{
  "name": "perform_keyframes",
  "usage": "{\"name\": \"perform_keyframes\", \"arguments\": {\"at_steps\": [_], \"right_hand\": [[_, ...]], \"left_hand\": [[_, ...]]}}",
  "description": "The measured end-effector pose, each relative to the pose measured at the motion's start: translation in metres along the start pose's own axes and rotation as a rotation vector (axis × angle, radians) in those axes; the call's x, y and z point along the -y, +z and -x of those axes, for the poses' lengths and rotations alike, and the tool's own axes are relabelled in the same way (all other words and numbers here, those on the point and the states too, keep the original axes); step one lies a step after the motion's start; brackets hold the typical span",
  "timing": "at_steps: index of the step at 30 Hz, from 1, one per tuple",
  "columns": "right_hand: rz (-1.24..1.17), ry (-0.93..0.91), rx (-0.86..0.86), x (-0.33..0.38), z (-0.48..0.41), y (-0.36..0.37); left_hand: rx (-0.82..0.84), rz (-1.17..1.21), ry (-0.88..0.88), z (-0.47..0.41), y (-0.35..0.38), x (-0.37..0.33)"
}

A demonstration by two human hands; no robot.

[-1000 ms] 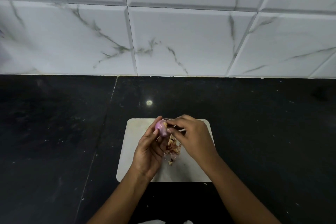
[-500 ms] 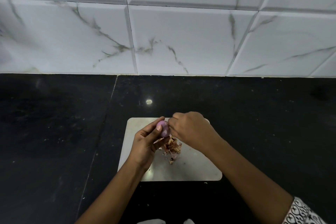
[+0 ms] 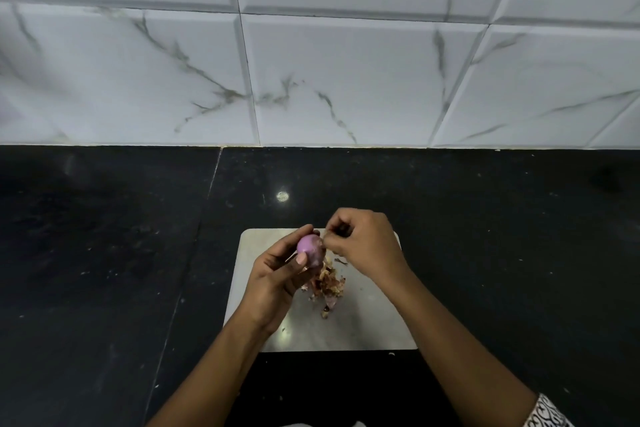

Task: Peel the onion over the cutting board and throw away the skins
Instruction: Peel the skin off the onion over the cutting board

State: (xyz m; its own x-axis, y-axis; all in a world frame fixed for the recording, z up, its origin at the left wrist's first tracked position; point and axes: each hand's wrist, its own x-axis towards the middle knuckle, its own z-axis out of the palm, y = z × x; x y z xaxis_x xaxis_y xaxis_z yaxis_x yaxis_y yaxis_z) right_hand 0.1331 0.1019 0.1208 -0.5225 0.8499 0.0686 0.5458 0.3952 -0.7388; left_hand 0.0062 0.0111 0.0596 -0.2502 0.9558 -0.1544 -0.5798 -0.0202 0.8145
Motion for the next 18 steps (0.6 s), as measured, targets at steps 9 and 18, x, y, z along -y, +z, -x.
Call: {"name": "perform_keyframes", "arguments": {"at_steps": [9,18], "right_hand": [[0.115,0.233,0.281,-0.02,0.006,-0.005],[0.11,-0.002,0.076,-0.02,0.011,0.009]], "left_hand": [[0.032,0.285,-0.033,-0.003,-0.004,0.003],[0.014,0.413,-0.104,-0.003,-0.003,0.002]]}}
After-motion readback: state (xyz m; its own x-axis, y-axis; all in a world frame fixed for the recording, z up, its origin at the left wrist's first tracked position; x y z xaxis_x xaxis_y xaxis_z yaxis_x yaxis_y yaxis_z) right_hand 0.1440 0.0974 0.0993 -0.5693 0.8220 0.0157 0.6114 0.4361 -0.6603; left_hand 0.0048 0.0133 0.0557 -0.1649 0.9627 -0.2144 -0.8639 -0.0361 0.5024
